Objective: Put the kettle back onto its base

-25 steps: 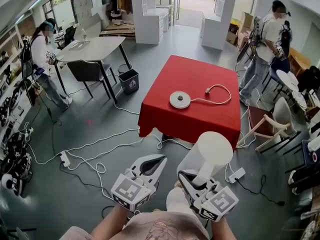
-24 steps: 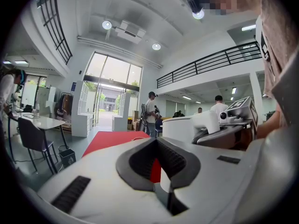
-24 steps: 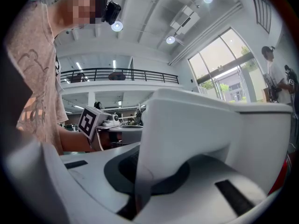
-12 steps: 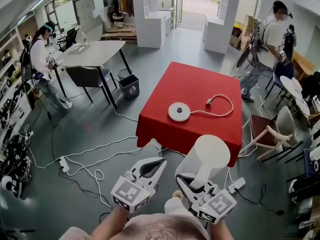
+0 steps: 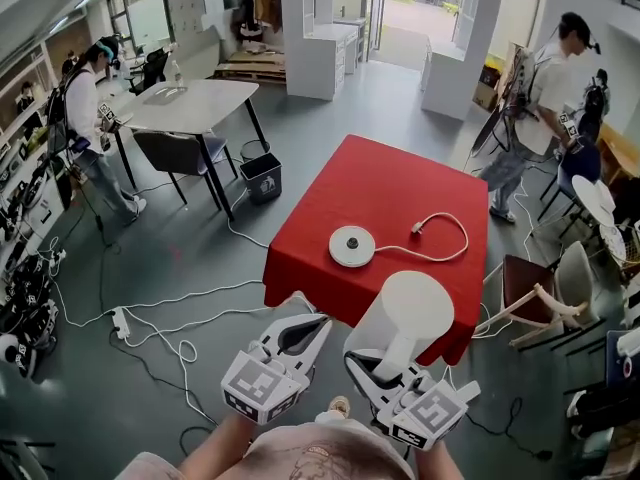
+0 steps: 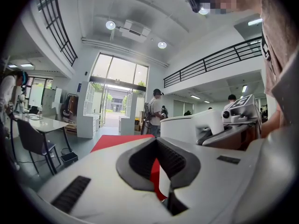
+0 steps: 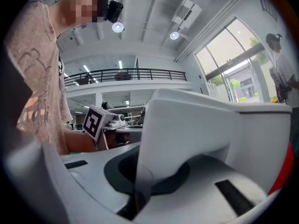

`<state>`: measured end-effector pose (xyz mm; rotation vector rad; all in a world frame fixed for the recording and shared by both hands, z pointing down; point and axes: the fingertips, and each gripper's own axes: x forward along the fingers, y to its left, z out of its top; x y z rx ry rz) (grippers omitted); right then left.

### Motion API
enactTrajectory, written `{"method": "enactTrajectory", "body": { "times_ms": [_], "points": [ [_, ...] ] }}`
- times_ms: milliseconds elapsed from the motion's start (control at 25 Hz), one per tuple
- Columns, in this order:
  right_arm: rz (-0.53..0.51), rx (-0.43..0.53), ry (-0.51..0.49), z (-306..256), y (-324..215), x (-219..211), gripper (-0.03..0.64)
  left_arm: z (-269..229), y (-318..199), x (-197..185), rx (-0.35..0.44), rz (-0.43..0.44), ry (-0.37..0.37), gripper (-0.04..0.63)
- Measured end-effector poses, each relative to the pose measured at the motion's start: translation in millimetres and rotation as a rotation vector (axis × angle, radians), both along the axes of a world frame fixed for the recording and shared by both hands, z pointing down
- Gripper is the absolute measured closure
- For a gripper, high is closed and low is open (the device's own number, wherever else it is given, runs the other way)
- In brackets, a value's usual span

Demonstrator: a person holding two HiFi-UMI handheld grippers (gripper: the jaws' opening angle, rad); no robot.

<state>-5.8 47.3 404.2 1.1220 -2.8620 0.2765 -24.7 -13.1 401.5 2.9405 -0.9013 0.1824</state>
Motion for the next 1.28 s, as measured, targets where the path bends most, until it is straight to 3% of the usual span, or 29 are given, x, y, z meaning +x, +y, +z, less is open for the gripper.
{"method": "enactTrajectory", "body": {
  "times_ms": [560, 1280],
  "points": [
    [-0.077, -0.018, -0.004, 2.8, -40.4, 36.4, 0.612, 0.5, -43.9, 19.8, 0.001, -0.1, -0.006, 0.607],
    [-0.08, -0.013, -0.002, 6.2, -101.9, 48.2, 0.614, 9.1, -100.7, 33.4, -0.02, -0.095, -0.005, 0.607]
  ]
}}
